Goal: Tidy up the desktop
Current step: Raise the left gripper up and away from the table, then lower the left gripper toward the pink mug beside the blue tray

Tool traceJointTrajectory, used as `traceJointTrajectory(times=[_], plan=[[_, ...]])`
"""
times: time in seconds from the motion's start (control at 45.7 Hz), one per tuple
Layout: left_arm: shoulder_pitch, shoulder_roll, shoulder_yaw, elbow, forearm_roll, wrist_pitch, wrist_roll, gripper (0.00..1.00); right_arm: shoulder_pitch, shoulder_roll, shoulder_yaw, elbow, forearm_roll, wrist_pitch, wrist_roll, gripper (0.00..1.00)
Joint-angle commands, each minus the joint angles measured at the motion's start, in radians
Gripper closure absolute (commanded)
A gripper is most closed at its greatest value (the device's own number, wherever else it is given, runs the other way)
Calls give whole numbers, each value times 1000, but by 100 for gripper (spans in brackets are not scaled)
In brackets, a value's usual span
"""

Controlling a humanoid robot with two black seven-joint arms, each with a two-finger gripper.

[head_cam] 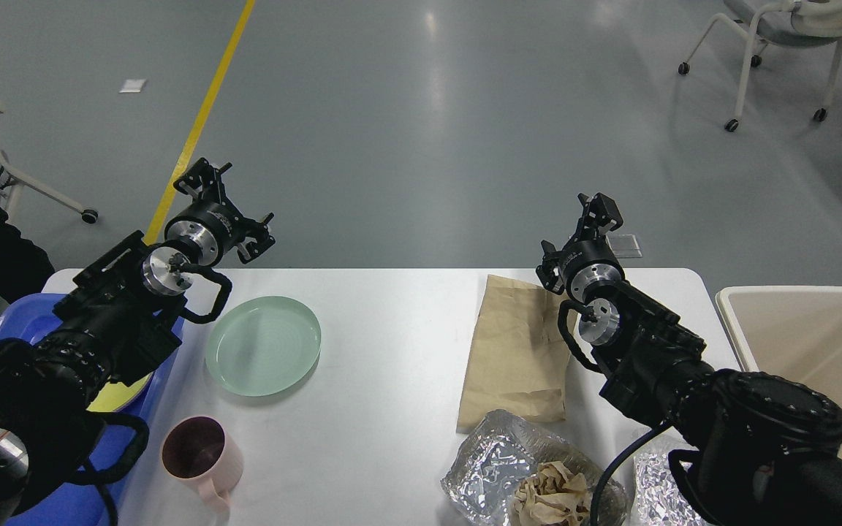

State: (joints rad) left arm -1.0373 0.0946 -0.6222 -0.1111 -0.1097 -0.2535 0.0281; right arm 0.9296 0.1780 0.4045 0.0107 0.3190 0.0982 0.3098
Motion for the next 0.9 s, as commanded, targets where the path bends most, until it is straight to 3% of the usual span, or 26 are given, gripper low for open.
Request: traceJointTrajectory(times=[0.0, 0.219, 0.569, 0.722, 0.876], plan=[[-53, 46, 243, -2, -1, -24, 23, 0, 0, -2, -1, 0, 0, 0, -2, 0], [-135, 131, 649, -5, 5, -118, 59, 0, 0, 0, 0, 0, 0, 0, 0, 0], [-329, 263, 1254, -94, 8, -463, 41, 0, 0, -2, -1, 0, 0, 0, 0, 0], [-403, 289, 1406, -150, 10, -518, 38, 0, 0, 0, -1, 0, 0, 0, -2, 0], [-417, 316, 1414, -145, 24, -560, 39, 0, 0, -2, 0, 0, 0, 0, 0, 0]])
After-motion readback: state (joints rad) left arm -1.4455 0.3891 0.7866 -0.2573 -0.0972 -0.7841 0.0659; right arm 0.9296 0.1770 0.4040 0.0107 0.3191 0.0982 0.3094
